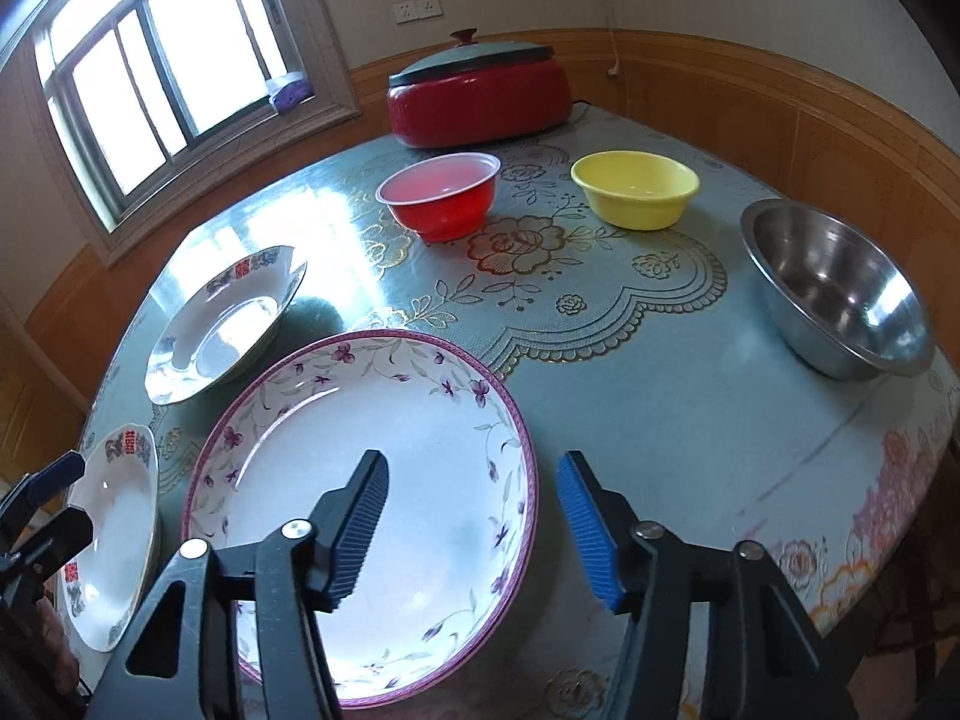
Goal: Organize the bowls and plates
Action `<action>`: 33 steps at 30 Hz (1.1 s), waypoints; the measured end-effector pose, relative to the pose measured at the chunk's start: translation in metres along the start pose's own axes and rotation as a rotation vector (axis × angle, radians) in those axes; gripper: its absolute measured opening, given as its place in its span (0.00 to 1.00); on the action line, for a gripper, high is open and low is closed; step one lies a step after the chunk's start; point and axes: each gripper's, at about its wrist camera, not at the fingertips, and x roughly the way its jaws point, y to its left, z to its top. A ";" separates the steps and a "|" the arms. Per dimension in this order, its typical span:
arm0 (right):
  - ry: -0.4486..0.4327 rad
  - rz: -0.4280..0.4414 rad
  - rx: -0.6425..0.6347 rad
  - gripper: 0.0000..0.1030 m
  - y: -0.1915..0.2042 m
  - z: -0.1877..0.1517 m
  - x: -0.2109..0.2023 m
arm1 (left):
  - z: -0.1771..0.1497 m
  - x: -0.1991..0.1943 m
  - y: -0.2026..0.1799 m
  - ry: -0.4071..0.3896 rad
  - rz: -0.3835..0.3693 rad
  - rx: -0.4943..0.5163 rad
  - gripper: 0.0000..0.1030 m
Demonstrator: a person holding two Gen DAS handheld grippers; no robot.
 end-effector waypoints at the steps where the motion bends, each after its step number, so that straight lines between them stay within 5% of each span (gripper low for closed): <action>1: 0.017 0.011 -0.020 0.48 -0.004 0.004 0.007 | 0.001 0.003 -0.004 0.005 0.012 -0.013 1.00; 11: 0.144 0.117 -0.271 0.23 -0.010 0.028 0.059 | 0.006 0.019 -0.040 0.024 0.155 0.017 1.00; 18: 0.166 0.152 -0.405 0.22 -0.007 0.025 0.061 | 0.007 0.019 -0.046 0.036 0.256 0.063 1.00; 27: 0.139 0.063 -0.476 0.25 0.006 0.022 0.058 | 0.022 0.047 -0.023 0.143 0.112 0.043 0.83; 31: 0.122 0.033 -0.521 0.26 0.010 0.019 0.057 | 0.028 0.063 -0.020 0.187 0.118 0.022 0.65; 33: 0.118 0.046 -0.543 0.26 0.009 0.020 0.057 | 0.029 0.072 -0.018 0.218 0.107 0.003 0.64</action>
